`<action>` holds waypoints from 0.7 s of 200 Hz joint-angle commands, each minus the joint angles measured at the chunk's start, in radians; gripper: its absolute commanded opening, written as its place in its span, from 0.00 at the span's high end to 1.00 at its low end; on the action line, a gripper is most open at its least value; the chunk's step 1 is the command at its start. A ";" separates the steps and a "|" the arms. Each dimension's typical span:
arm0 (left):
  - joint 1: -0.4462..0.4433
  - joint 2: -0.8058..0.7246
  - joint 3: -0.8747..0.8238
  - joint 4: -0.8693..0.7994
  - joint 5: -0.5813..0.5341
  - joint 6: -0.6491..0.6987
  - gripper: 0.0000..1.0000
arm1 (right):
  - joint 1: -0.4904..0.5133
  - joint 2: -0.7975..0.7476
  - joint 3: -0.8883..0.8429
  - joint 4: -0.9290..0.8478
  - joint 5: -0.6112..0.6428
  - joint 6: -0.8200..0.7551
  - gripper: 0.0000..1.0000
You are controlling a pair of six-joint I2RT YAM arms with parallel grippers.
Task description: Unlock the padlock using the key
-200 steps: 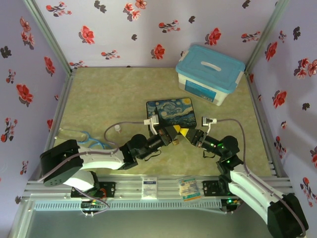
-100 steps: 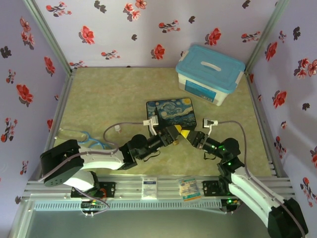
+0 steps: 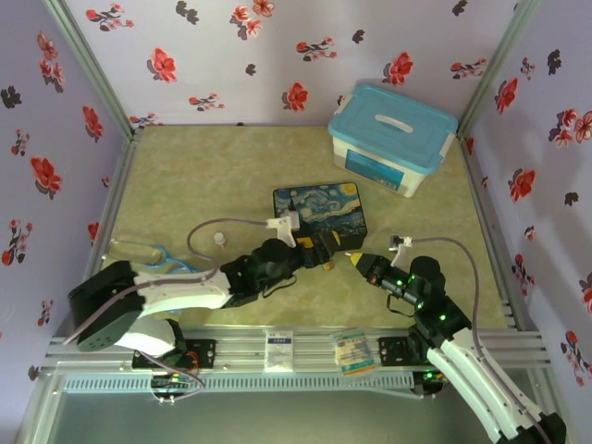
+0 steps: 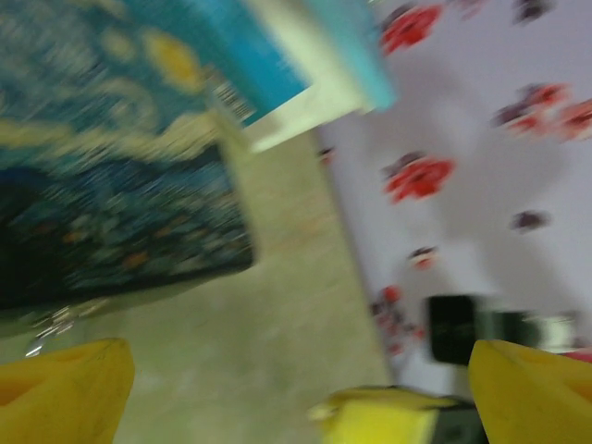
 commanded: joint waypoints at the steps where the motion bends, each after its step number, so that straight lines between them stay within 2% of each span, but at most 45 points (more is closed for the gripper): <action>1: -0.006 0.070 0.002 0.012 -0.024 0.022 0.13 | -0.007 -0.004 0.047 -0.205 0.152 -0.069 1.00; 23: -0.004 0.158 -0.017 0.082 -0.062 0.024 0.15 | -0.008 -0.006 0.045 -0.234 0.181 -0.069 1.00; 47: 0.006 0.230 -0.013 0.158 -0.029 0.058 0.15 | -0.009 -0.020 0.031 -0.226 0.166 -0.060 1.00; 69: 0.003 0.231 0.064 -0.022 -0.051 0.076 0.14 | -0.010 -0.033 0.036 -0.251 0.157 -0.057 1.00; 77: 0.003 0.234 0.067 -0.041 -0.066 0.063 0.14 | -0.010 -0.034 0.038 -0.262 0.156 -0.060 1.00; 107: 0.010 0.296 0.034 0.048 -0.062 0.035 0.16 | -0.013 -0.033 0.031 -0.259 0.142 -0.062 1.00; 128: 0.023 0.368 0.013 0.210 -0.006 0.036 0.17 | -0.014 -0.038 0.016 -0.241 0.130 -0.045 1.00; 140: 0.026 0.391 0.023 0.207 0.000 0.017 0.19 | -0.014 -0.044 0.012 -0.242 0.127 -0.038 1.00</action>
